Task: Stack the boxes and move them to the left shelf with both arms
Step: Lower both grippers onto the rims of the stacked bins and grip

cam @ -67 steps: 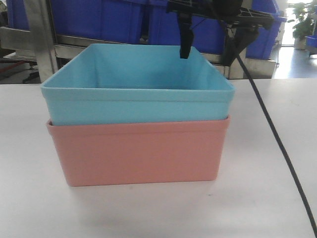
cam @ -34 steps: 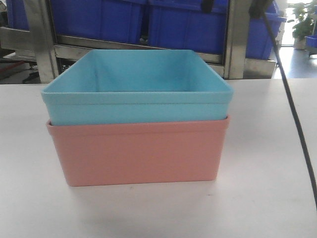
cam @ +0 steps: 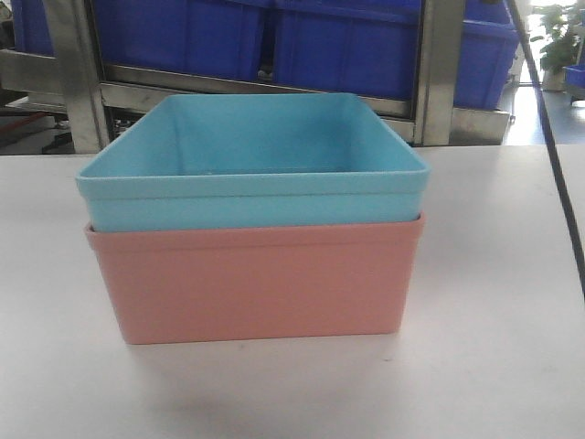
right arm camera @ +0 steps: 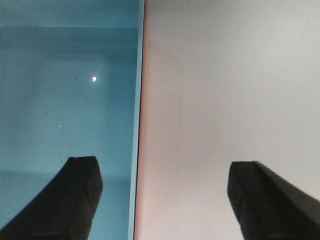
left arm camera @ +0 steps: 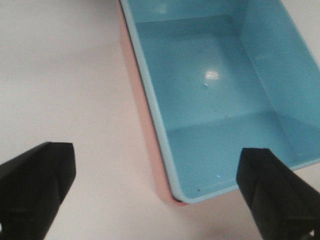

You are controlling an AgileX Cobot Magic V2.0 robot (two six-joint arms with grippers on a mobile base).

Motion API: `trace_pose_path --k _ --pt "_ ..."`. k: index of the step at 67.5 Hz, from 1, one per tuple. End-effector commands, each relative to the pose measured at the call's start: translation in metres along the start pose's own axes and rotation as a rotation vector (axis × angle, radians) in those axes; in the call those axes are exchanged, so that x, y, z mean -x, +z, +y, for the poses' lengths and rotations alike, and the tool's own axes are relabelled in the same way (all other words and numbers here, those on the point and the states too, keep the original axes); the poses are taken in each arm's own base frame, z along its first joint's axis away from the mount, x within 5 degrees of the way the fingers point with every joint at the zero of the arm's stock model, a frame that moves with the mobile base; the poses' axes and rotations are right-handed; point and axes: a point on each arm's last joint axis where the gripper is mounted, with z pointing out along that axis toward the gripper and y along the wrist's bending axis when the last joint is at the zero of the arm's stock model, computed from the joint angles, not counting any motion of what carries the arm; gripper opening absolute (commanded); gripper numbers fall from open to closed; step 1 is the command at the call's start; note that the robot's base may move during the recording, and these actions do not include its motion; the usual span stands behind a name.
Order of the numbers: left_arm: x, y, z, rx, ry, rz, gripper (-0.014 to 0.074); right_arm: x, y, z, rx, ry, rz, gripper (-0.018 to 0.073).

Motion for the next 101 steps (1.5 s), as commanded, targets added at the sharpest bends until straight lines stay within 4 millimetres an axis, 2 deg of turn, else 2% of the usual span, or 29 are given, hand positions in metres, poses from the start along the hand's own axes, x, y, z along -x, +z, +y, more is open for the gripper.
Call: trace_pose_path --k 1,9,23,37,54,71,101 --pt "0.032 0.001 -0.010 -0.067 -0.058 -0.070 0.0573 0.012 -0.027 -0.001 0.028 -0.017 -0.144 0.0624" --pt "0.058 0.028 -0.014 -0.070 -0.059 -0.010 0.0573 0.013 -0.015 0.002 0.032 -0.017 -0.131 0.0624" --pt "0.088 0.079 -0.016 -0.053 -0.090 0.149 0.0573 0.012 0.016 0.007 0.039 -0.014 -0.071 0.0624" --pt "0.097 0.122 -0.003 0.086 -0.103 0.246 0.0562 0.008 0.053 0.015 0.074 -0.052 0.007 0.0624" --pt "0.085 0.167 0.006 0.119 -0.106 0.326 0.0562 0.001 0.097 0.016 0.046 -0.061 0.094 0.0624" --pt "0.067 0.206 0.013 0.137 -0.113 0.401 0.0562 -0.007 0.130 0.017 0.027 -0.063 0.156 0.0624" --pt "0.051 0.239 0.019 0.137 -0.128 0.439 0.0562 -0.020 0.171 0.016 0.007 -0.084 0.236 0.0624"
